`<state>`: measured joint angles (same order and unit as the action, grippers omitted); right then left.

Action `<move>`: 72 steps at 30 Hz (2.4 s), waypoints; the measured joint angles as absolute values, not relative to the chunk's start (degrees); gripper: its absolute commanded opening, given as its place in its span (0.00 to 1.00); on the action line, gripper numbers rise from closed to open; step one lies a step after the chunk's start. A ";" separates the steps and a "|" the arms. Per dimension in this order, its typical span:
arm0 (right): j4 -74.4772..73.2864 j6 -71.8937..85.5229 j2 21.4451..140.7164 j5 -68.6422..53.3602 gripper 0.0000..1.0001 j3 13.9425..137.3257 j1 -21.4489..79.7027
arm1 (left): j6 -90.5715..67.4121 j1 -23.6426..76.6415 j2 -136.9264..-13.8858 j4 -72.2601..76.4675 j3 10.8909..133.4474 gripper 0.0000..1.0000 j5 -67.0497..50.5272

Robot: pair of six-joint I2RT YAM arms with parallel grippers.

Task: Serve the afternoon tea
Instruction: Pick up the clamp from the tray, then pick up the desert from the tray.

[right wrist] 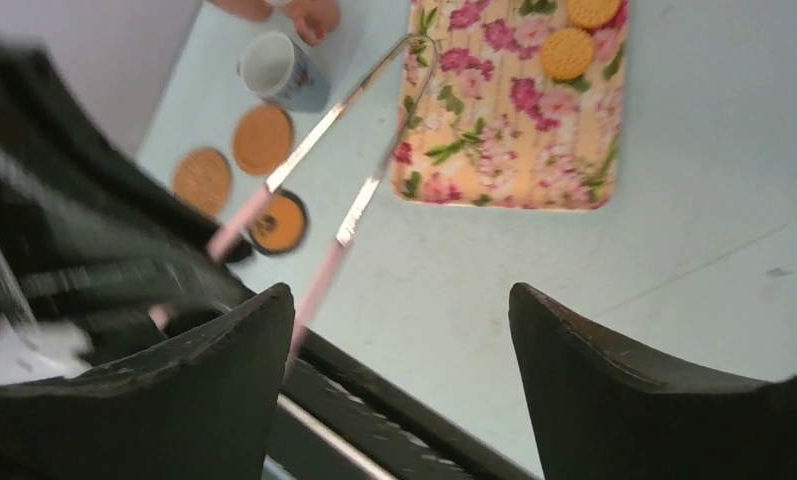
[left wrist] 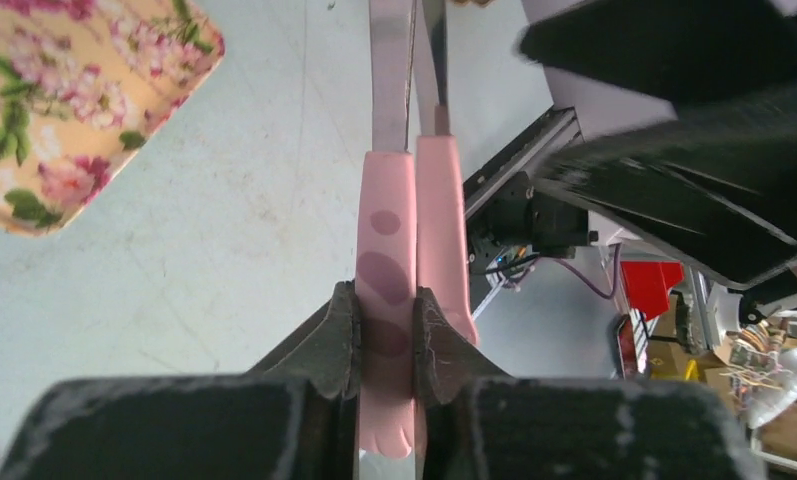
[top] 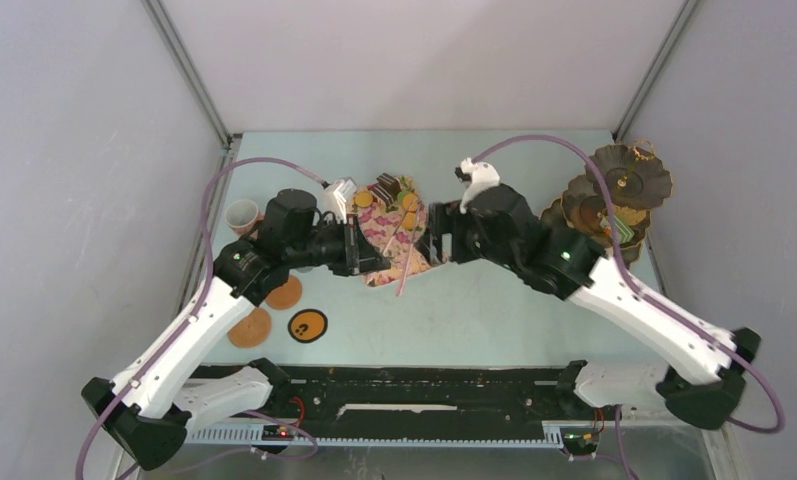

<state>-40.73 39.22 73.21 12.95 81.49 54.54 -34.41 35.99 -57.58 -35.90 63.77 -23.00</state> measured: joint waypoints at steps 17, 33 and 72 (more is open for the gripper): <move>-39.53 -42.17 52.45 -25.76 0.92 64.23 56.93 | -22.13 38.20 -59.20 -50.33 59.64 0.00 -44.53; -40.47 -48.86 58.87 -35.35 0.83 61.93 62.19 | -18.81 44.51 -59.68 -51.16 59.64 0.00 -52.25; -39.35 -42.46 64.55 -30.52 0.43 61.65 63.92 | -17.89 44.88 -63.94 -54.39 61.65 0.03 -51.31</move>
